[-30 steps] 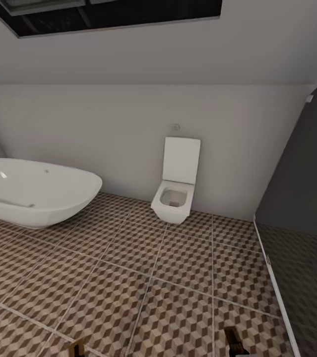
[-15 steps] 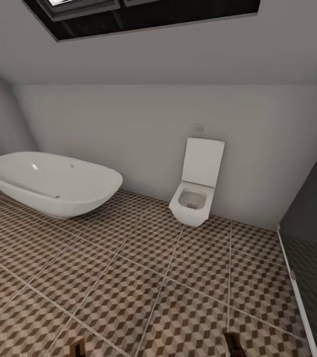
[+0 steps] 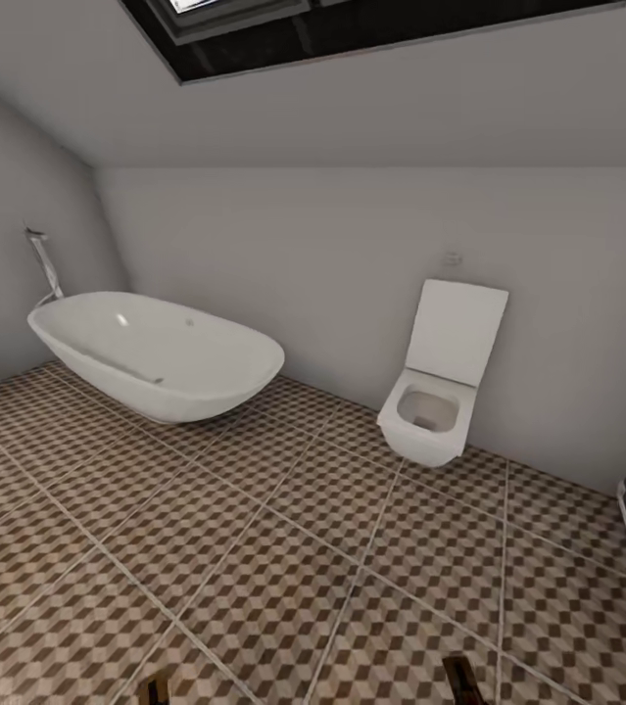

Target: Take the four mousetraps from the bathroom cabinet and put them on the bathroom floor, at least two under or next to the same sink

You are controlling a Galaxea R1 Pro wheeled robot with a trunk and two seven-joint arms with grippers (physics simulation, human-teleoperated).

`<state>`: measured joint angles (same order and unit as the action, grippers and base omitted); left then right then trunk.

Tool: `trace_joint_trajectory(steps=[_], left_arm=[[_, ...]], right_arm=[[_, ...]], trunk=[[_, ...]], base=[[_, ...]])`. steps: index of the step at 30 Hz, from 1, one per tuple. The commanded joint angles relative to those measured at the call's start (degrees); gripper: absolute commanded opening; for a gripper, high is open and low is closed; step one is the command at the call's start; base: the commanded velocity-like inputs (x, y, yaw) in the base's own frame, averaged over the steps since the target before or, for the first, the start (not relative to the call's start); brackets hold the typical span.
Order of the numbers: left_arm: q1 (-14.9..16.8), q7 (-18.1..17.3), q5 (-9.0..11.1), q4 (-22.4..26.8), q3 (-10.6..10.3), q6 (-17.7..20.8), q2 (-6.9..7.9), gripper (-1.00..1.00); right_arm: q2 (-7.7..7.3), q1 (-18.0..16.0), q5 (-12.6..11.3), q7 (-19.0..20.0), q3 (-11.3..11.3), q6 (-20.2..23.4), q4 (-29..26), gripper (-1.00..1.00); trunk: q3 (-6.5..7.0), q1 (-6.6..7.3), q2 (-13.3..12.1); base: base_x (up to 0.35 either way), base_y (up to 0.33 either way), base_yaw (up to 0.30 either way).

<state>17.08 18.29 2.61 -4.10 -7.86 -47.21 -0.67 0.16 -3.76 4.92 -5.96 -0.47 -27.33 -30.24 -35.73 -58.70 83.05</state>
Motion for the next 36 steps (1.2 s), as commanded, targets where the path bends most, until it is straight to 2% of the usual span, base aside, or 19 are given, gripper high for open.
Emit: trace_joint_trajectory(steps=[1,36], left_arm=[[0.1,0.3,0.2,-0.2,-0.5,-0.3,-0.04,-1.0],[0.1,0.3,0.2,-0.2,-0.5,-0.3,-0.04,-1.0]], right_arm=[[0.02,0.0,0.4,-0.4,-0.1,-0.1,0.0,-1.0],[0.02,0.0,0.4,-0.4,-0.1,-0.2,0.0,-1.0]], trunk=[[-0.05,-0.02,0.0],[-0.05,-0.02,0.0]], base=[[0.249,0.104,0.266],[0.253,0.137,0.266]])
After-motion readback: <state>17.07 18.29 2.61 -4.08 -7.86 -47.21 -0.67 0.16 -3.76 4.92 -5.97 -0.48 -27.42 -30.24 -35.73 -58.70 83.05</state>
